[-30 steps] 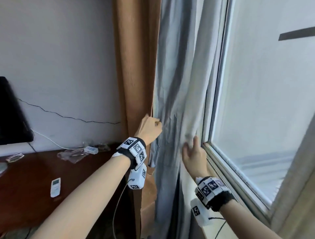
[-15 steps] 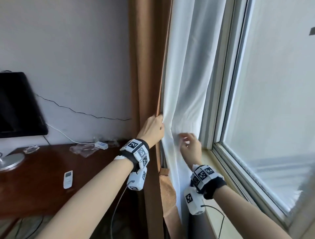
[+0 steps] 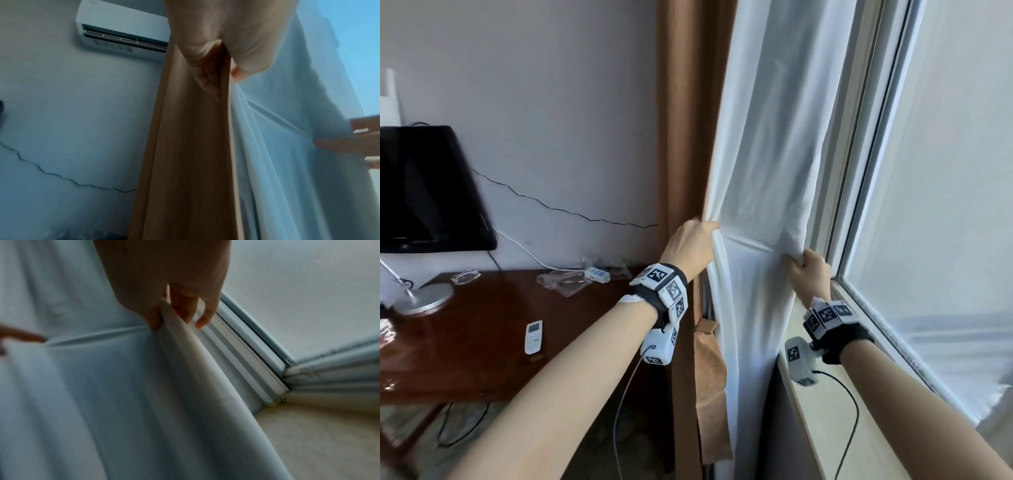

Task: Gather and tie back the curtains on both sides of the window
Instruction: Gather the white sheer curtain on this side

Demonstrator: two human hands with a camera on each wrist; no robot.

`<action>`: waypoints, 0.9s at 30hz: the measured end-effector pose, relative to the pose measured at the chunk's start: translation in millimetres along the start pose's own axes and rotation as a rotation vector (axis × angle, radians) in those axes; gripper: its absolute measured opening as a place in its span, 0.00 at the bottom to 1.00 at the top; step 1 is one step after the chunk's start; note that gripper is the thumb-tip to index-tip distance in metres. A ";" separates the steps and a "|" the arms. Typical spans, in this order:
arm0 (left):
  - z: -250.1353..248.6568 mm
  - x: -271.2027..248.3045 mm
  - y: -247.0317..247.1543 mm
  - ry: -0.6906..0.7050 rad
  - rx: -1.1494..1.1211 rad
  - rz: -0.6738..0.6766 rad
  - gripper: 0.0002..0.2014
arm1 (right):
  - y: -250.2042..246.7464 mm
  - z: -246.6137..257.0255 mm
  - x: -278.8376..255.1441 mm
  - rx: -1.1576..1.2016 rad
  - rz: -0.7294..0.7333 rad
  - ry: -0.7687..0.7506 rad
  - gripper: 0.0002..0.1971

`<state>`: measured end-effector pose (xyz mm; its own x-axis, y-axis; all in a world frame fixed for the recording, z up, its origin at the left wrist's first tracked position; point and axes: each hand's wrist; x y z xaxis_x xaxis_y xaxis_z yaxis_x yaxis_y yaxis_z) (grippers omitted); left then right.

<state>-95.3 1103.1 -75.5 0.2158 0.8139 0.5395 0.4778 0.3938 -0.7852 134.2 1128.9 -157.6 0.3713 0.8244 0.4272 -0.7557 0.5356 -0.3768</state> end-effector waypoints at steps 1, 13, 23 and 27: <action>-1.5 0.1 0.3 -0.018 -0.011 -0.003 0.23 | -3.0 0.9 -9.2 -0.063 -0.039 -0.058 0.08; -51.5 -2.8 3.8 0.032 -0.208 0.093 0.33 | 45.3 43.0 -62.7 -0.257 0.146 -0.451 0.26; -32.0 6.0 1.5 -0.050 0.024 0.019 0.09 | 36.5 34.5 -47.0 -0.002 0.314 -0.388 0.13; -20.5 2.7 -4.3 0.027 0.115 0.033 0.09 | 20.4 19.6 -11.0 0.276 -0.056 0.036 0.14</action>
<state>-79.3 1094.9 -64.5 0.2537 0.8160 0.5195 0.3692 0.4147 -0.8317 104.1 1127.2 -153.8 0.4321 0.8034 0.4098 -0.8499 0.5147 -0.1129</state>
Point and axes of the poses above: each hand's wrist, its own x-axis towards the middle knuckle, its own y-axis out of the palm, z = x × y, and after that the axes turned 2 degrees about x, right-handed
